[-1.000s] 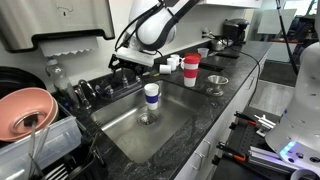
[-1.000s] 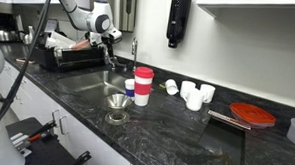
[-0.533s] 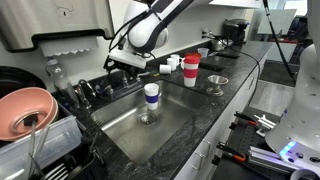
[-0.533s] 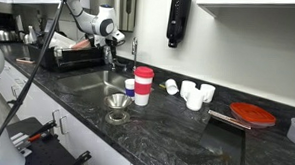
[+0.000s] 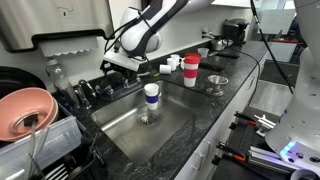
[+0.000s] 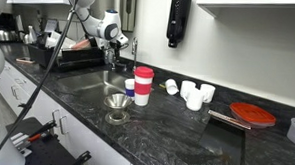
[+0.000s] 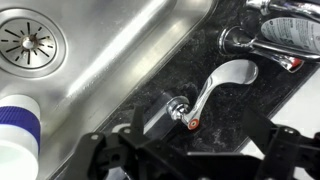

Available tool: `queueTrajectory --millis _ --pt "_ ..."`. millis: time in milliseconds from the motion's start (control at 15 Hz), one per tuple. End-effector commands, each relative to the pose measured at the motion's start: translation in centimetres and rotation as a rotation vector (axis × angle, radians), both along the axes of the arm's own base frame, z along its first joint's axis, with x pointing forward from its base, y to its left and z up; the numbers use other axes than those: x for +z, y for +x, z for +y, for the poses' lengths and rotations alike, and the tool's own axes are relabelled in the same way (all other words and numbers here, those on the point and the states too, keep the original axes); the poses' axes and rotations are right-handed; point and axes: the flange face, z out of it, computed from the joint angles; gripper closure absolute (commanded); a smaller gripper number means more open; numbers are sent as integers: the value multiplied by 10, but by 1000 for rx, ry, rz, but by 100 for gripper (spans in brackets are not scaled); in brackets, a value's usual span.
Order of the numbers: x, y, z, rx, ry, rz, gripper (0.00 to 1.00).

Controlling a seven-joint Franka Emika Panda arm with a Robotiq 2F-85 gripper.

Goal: Open the tap with the left tap handle

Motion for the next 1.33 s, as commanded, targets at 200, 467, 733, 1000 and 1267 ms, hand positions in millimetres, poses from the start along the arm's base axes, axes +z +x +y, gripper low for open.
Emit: queueTrajectory --millis 200,467,733,1000,1267 --pt "-15 12 13 4 7 2 0" --pt "-19 16 16 -6 7 -1 0" --pt "-19 17 16 -7 6 -2 0" --pt "-22 15 16 -28 11 -6 0" --pt "-34 5 15 -86 30 14 0"
